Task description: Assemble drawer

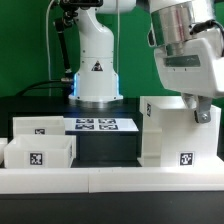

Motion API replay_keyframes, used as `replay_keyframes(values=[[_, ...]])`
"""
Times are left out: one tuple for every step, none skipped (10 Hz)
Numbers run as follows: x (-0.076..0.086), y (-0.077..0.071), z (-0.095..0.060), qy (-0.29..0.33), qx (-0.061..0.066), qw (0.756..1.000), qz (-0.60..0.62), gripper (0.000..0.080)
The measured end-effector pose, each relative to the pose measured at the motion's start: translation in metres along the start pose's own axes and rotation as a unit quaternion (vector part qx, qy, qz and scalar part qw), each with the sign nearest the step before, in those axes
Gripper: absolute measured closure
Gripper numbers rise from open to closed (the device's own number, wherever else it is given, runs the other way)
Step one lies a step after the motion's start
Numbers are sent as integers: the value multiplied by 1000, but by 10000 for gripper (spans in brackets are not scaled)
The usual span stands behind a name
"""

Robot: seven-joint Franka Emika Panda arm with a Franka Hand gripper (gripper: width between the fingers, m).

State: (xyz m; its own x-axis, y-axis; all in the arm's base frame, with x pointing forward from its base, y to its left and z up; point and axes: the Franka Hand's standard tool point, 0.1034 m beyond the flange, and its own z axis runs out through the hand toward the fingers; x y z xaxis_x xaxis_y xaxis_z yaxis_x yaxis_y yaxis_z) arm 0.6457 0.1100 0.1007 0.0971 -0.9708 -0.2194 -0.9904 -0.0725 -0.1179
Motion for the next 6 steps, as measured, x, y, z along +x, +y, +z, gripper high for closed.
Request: replay_keyframes(values=[[0, 0, 0, 0, 0, 1000, -2, 516], [0, 0, 0, 0, 0, 1000, -6, 333], [1, 6, -4, 2, 1, 999, -55, 211], [0, 11, -9, 2, -1, 997, -80, 211], [-1, 14, -16, 2, 0, 994, -107, 162], [-2, 16, -26, 2, 2, 990, -144, 162]])
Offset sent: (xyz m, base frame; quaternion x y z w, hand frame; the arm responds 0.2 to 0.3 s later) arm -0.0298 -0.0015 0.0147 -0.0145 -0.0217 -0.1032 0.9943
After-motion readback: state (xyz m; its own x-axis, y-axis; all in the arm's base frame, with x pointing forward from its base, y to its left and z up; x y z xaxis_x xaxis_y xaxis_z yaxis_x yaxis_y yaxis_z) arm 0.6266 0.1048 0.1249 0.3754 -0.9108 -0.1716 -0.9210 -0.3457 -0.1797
